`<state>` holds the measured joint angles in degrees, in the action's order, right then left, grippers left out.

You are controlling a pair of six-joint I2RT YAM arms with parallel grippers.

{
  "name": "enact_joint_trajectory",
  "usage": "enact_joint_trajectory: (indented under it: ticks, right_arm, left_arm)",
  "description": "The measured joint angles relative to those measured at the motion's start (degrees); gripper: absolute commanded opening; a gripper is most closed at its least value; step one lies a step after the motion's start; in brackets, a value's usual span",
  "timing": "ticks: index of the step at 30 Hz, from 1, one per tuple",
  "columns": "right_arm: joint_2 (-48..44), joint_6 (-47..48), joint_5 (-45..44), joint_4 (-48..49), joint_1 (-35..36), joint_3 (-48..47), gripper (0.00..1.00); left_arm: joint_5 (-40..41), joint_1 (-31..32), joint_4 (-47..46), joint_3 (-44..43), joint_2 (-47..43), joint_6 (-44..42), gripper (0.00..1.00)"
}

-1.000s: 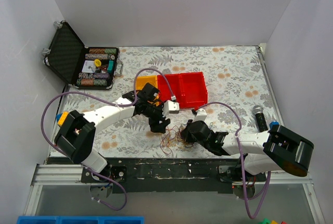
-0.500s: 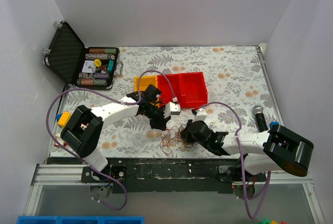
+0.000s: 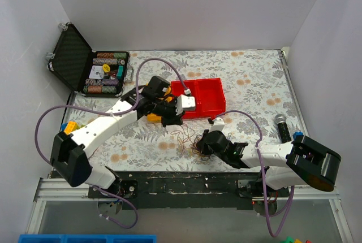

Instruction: Untangle the cables

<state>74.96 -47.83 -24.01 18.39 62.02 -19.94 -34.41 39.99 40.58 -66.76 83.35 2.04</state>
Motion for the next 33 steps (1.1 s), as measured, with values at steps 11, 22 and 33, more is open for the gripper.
enact_joint_trajectory:
  ticks: [11, 22, 33]
  right_arm:
    - [1.31, 0.09, 0.13, 1.46, 0.00, 0.00, 0.01]
    - [3.10, -0.09, -0.15, 5.27, 0.61, 0.59, 0.01]
    - [2.64, -0.48, -1.09, 6.01, 1.09, 0.98, 0.01]
  left_arm:
    - [6.88, 0.00, 5.92, -12.15, -14.01, 1.29, 0.00]
    - [17.86, -0.02, -12.66, -17.75, -17.81, 7.21, 0.00]
    - [18.78, 0.00, -26.36, -12.63, -11.93, 11.96, 0.00]
